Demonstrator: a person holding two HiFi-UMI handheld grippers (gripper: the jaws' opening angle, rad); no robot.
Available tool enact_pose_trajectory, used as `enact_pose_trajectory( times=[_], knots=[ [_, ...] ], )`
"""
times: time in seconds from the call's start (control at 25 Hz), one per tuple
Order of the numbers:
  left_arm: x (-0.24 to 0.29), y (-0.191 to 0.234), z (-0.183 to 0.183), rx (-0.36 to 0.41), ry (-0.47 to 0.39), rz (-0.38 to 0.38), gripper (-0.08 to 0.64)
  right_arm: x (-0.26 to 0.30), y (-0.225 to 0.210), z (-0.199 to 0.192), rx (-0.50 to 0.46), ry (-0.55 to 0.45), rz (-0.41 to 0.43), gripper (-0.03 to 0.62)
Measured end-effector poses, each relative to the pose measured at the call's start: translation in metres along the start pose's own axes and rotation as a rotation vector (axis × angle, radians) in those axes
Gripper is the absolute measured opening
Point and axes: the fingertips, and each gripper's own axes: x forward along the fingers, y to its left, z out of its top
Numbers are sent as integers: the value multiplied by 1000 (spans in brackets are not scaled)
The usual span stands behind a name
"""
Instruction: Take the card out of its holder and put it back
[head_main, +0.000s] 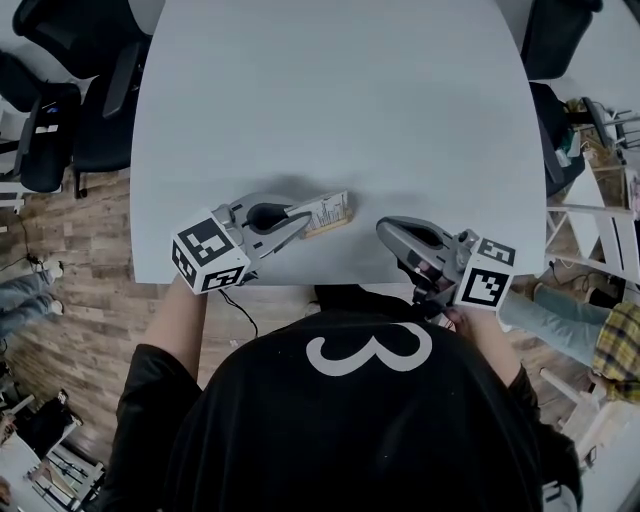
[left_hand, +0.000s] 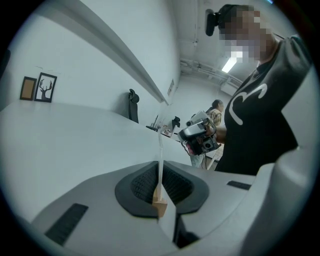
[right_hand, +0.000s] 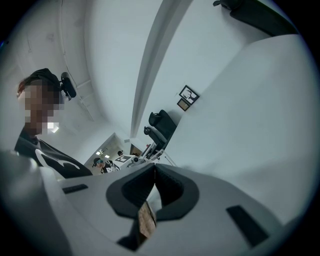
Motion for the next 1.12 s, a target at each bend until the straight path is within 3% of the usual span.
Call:
enact_pose_trajectory(
  times=[0.44,1.12],
  knots=[
    [6,-4,3,97,34,14,26,-1,-2,-3,3,3,-10,11],
    [-7,8,47,129,-49,58,25,-1,8,3,-25,-21,-40,11]
  ],
)
